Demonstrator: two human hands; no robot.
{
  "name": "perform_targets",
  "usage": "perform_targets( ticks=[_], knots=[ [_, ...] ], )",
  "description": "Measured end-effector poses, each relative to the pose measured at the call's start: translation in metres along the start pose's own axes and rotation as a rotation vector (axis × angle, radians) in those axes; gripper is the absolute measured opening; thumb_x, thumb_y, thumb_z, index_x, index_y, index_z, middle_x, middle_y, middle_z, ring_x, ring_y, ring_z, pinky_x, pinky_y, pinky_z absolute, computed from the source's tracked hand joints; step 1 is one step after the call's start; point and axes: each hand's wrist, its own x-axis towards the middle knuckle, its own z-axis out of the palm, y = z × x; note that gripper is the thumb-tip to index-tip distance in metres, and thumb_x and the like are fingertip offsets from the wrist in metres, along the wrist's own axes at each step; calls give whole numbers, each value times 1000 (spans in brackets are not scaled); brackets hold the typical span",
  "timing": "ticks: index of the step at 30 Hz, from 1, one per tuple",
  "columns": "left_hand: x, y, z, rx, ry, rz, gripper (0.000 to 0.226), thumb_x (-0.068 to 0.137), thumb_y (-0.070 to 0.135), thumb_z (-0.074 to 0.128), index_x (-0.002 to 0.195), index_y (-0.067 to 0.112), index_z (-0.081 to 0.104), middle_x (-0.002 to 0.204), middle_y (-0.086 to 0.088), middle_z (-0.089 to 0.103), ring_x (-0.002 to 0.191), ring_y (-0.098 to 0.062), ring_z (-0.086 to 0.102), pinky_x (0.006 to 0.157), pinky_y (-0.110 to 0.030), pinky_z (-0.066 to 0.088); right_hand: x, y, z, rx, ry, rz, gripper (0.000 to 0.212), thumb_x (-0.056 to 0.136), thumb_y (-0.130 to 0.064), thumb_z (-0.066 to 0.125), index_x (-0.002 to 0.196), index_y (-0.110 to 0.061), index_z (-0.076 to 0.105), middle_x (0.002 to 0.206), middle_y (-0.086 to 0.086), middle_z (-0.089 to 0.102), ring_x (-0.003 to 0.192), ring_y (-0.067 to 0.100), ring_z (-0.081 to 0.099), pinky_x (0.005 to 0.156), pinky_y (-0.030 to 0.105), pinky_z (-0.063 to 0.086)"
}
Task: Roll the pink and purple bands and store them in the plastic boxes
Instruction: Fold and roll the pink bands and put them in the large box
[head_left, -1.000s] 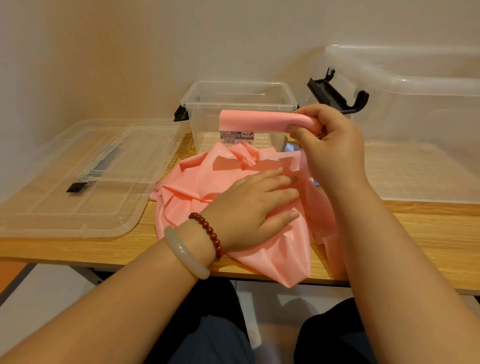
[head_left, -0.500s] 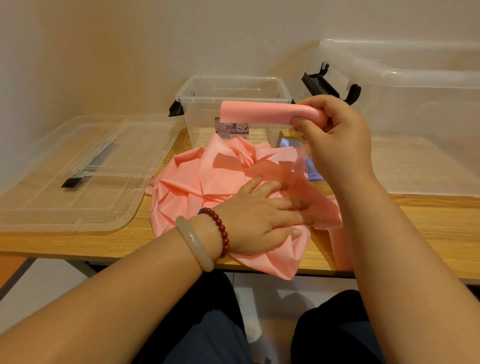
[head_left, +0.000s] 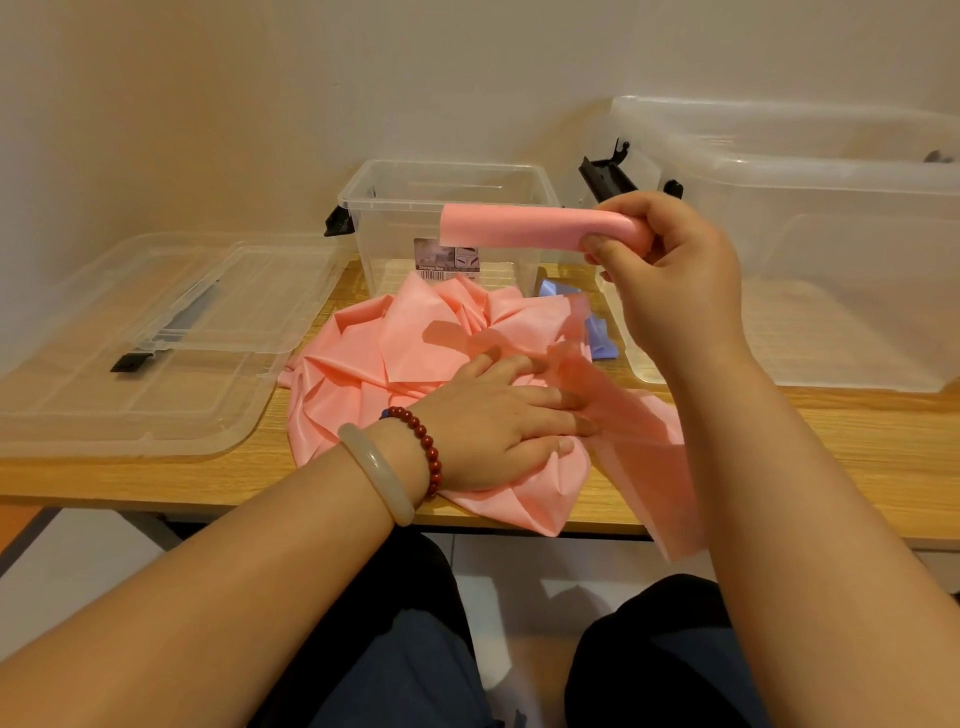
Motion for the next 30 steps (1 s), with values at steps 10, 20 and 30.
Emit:
perform_targets(
  ticks=[10,20,30],
  knots=[
    [-4,0,-5,43,47,-68,60,90,55,10,142,47,39,150,24,33,144,-18,12,117,-51,0,-7,-1,-3,-6,25,11,20,91,-15,65,102,-32,64,90,-18,62,89,9,64,76,18,54],
    [-16,-10,-45,-61,525,36,56,94,55,30,137,28,52,142,5,51,134,-21,40,111,-41,28,-6,-9,-5,-9,34,-2,19,91,-15,64,99,-32,64,89,-15,64,85,9,65,70,16,52],
    [-15,-28,-73,91,817,20,37,94,31,50,124,12,63,121,-7,62,113,-25,54,99,-34,39,-3,-14,-9,7,76,33,20,90,-13,63,99,-31,63,90,-9,66,87,14,66,73,20,53]
  ],
)
